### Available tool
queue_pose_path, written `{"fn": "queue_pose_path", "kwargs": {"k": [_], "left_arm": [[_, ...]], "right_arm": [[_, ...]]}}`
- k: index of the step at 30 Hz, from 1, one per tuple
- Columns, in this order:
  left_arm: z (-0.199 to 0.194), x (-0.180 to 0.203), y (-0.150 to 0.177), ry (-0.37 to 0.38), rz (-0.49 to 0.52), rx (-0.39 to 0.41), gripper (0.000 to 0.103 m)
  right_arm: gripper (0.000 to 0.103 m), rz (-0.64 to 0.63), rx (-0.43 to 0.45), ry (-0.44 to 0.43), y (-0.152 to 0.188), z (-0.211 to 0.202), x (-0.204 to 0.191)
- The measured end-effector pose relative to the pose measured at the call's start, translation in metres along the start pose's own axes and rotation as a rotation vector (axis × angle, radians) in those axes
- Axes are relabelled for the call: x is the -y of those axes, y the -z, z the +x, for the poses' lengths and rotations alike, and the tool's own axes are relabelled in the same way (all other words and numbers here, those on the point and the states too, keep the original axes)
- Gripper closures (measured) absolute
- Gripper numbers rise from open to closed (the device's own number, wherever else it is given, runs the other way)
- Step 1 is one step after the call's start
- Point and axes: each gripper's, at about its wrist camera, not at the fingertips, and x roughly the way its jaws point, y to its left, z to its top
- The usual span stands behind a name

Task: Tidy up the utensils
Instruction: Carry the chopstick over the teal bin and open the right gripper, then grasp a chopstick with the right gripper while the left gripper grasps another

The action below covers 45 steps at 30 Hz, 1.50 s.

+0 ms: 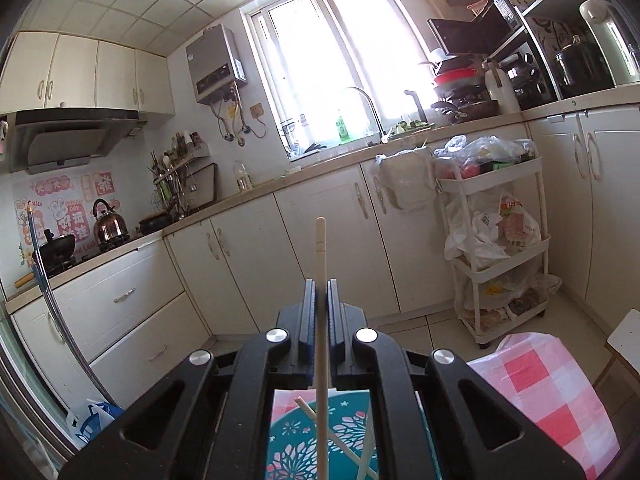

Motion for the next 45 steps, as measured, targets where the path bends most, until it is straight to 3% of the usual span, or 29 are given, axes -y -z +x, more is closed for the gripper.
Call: {"fn": "queue_pose_path", "kwargs": {"k": [7,14,19,24,27,34,42,45], "left_arm": [[0.0,0.006,-0.002,0.003,0.007,-0.005,0.057],[-0.007,0.017,-0.003,-0.002,0.04,-0.014,0.055],[-0.011,0.024,0.0,-0.003,0.057,-0.037,0.053],[-0.013,0.034,0.007,-0.004,0.076,-0.067,0.05],[-0.014,0.041,0.01,-0.009,0.091,-0.086,0.049],[-0.011,0.053,0.014,-0.041,0.125,-0.134,0.047],[-0.006,0.061,0.017,-0.064,0.155,-0.172,0.047],[-0.006,0.065,0.018,-0.066,0.168,-0.175,0.047]], "right_arm": [[0.084,-0.015,-0.028,-0.04,0.007,-0.013,-0.001],[0.076,0.011,0.004,-0.067,0.003,-0.091,0.014],[0.073,-0.011,-0.208,-0.012,0.056,-0.124,0.032],[0.073,-0.075,-0.517,0.026,0.133,-0.111,0.038],[0.073,-0.144,-0.62,0.046,0.166,-0.1,0.032],[0.081,-0.226,-0.697,0.094,0.195,-0.088,0.026],[0.082,-0.285,-0.708,0.09,0.198,-0.084,0.022],[0.087,-0.282,-0.713,0.091,0.196,-0.085,0.024]]}}
